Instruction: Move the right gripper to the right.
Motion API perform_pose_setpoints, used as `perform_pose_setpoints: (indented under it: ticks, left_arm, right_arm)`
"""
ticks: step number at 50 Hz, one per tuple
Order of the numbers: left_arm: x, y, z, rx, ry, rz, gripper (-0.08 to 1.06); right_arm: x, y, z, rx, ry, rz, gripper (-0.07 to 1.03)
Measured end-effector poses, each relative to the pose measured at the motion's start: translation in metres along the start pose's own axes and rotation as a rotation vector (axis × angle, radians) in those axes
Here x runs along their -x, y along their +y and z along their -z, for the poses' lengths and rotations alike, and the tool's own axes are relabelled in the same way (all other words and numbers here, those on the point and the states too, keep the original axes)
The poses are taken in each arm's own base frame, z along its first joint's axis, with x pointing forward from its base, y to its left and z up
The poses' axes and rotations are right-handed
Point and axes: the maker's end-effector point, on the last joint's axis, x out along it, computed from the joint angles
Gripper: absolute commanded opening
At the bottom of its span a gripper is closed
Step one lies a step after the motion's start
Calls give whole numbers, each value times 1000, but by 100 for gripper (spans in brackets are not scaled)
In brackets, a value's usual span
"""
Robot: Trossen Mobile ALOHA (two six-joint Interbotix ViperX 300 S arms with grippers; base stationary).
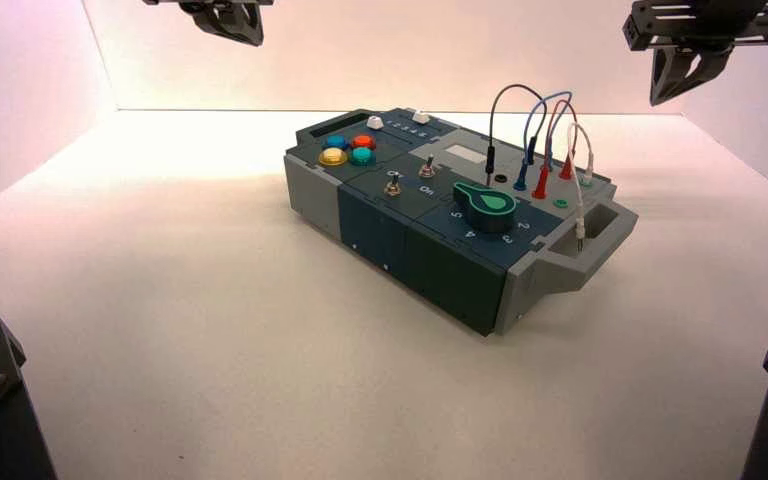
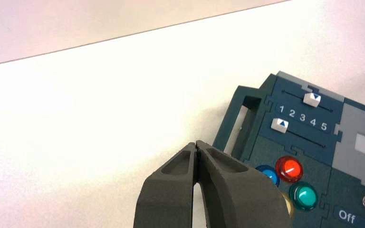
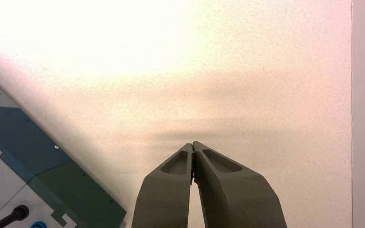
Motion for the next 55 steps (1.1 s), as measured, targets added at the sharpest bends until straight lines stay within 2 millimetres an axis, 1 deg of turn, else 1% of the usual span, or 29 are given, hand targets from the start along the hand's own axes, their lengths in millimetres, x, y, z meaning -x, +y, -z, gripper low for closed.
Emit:
perform_pose_setpoints:
  ticks: [5,17,30,39,55]
  left_arm:
    - [0,0,-4,0,-6,1,-3]
    - [1,0,-6,-1,-8,2,-3]
    - [-1,-1,-3,-1,10,7,-3]
    - [-3,-1,0,0,20,9,-3]
    - [-3,-1,1,-4,24,9,-3]
  right_arm:
    - [0,0,0,0,0,0,-2]
    - [0,0,-1,0,-3,0,-2]
    - [1,5,-2,14,-8,-6,-2]
    - [2,16,-5,37,-22,-19,-2]
    - [2,15,-5,34,-23,-19,-2]
